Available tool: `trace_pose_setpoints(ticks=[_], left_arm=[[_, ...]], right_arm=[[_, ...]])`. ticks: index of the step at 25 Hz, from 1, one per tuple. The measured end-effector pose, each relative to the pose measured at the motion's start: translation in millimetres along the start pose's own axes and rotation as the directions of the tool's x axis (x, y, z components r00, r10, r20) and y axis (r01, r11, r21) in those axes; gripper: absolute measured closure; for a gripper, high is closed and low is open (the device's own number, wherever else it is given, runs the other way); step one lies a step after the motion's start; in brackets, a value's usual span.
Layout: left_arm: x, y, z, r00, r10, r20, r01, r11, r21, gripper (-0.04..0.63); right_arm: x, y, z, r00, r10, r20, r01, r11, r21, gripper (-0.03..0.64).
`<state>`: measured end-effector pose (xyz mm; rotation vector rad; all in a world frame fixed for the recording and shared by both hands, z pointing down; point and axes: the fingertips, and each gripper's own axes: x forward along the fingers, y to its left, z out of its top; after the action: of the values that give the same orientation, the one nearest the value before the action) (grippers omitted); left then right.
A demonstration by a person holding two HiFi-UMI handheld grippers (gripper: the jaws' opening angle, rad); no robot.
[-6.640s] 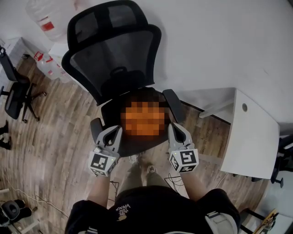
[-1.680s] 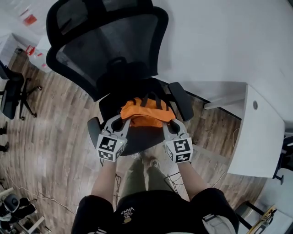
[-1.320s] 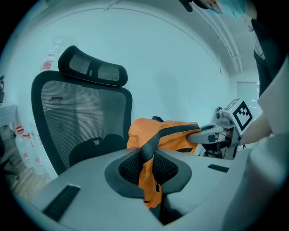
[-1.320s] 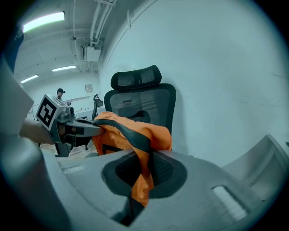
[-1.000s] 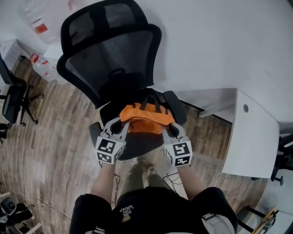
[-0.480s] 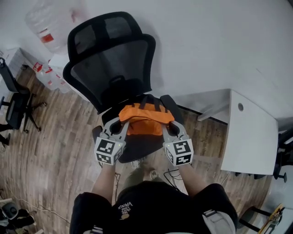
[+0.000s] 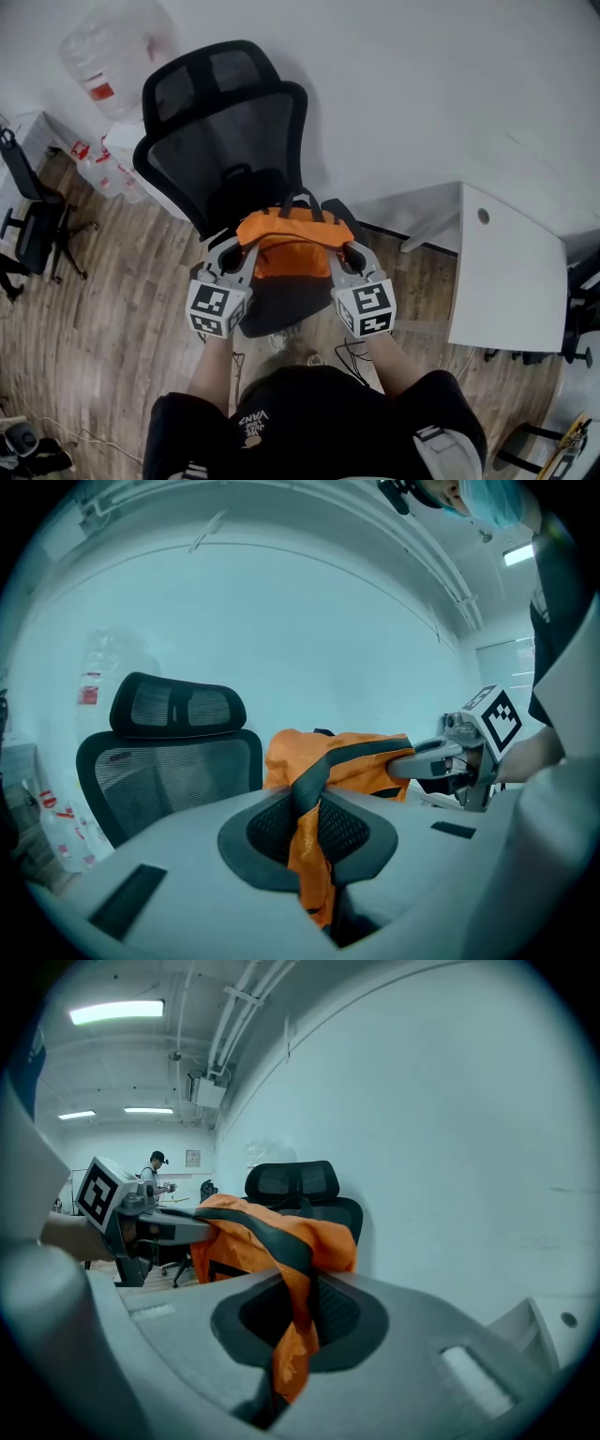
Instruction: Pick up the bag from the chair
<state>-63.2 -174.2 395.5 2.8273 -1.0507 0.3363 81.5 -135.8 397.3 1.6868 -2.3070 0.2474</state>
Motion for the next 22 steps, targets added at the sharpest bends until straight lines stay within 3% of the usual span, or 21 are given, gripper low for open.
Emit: trace_pose_setpoints(ticks=[22], left_arm=[[-37.3,-25.8,79.1,0.995,0.023,0.102,-0.029,0.998,0.061,0.555]], right_arm=[[-53.5,4.5,72.5,0.991,0.003,0.131,0.005,0.998,-0.061,0.601]])
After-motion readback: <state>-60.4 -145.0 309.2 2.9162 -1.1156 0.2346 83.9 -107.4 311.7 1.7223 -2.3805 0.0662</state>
